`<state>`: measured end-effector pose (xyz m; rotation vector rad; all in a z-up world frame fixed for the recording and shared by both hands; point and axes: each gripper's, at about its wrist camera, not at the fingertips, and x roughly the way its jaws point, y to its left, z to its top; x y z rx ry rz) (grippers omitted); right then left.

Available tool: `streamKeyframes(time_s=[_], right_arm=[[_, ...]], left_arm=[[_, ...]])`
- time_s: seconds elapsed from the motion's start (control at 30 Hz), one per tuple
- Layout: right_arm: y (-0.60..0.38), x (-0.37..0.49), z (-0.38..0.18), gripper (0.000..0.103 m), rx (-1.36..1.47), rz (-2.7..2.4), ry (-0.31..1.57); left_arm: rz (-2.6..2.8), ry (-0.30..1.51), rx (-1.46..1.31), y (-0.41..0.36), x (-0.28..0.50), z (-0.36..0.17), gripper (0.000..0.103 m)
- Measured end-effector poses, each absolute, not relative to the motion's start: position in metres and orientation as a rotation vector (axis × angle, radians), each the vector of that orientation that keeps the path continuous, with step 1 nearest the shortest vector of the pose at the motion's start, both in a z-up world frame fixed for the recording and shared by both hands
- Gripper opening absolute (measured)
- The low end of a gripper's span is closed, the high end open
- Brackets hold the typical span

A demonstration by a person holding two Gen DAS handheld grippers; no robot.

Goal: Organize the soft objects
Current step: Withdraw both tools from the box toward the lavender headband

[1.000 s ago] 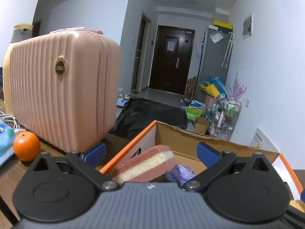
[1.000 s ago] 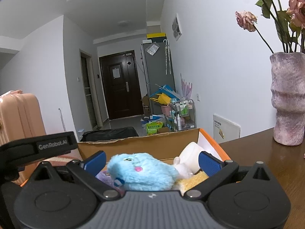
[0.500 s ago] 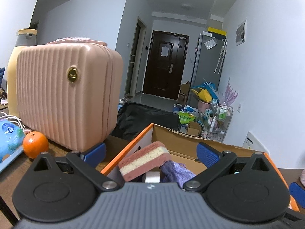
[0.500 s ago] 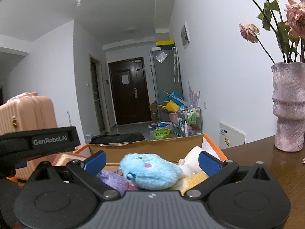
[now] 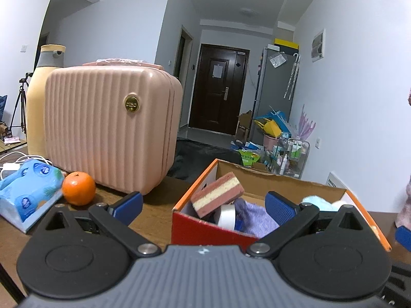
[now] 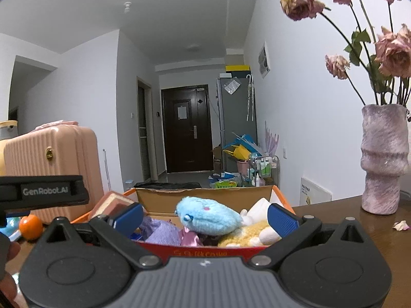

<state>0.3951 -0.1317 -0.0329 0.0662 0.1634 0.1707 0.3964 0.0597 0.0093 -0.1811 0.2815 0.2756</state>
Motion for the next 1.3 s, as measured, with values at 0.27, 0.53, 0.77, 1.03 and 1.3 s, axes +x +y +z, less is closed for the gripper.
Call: streamKeyframes(time_s=[0.27,0.53,0.77,1.03,1.3], right_arm=[[-0.142,0.367,-0.033,0.103,0.037,0.172,0.158],[-0.156,0.339,-0.033,0.103,0.026,0.158,0.169],[-0.168,0.309,-0.034,0.103,0.012,0.148,0.179],[-0.178,0.277,-0.033,0.103,0.001,0.138,0.195],[-0.186,0.250,-0.034,0.103,-0.017,0.137,0.206]], left_arm=[[0.261,0.284,-0.156,0.062,0.361,0.008,0.103],[0.269,0.297,-0.141,0.067,0.328,0.006,0.103],[0.275,0.333,-0.131,0.070,0.303,0.001,0.103],[0.289,0.361,-0.127,0.071,0.268,-0.004,0.103],[0.296,0.391,-0.121,0.070,0.235,-0.007,0.103]])
